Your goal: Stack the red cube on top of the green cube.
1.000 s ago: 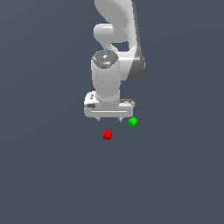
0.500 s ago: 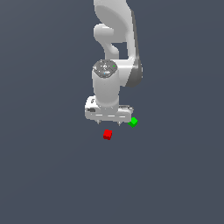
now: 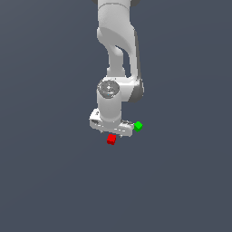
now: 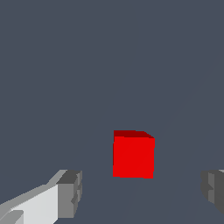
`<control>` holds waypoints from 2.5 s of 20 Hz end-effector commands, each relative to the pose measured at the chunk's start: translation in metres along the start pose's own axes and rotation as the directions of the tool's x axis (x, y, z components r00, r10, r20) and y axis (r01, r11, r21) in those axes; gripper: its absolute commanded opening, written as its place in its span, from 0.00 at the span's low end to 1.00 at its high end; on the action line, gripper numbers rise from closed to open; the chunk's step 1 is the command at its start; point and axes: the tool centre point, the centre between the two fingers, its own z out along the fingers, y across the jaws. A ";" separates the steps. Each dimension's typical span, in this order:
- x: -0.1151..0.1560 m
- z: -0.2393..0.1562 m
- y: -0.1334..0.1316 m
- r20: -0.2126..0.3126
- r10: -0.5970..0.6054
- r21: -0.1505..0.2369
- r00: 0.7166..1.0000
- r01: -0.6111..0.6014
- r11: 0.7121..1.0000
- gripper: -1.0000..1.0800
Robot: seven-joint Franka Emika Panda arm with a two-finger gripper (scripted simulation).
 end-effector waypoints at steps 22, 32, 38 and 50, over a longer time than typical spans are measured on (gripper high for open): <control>0.001 0.063 0.002 -0.001 0.036 -0.002 0.999 -0.036 0.999 0.96; 0.001 0.064 0.002 -0.001 0.036 -0.002 0.999 -0.036 0.999 0.00; 0.001 0.061 0.002 -0.001 0.036 -0.002 0.999 -0.036 0.999 0.00; 0.000 -0.003 0.002 -0.001 0.036 -0.002 0.999 -0.036 0.999 0.00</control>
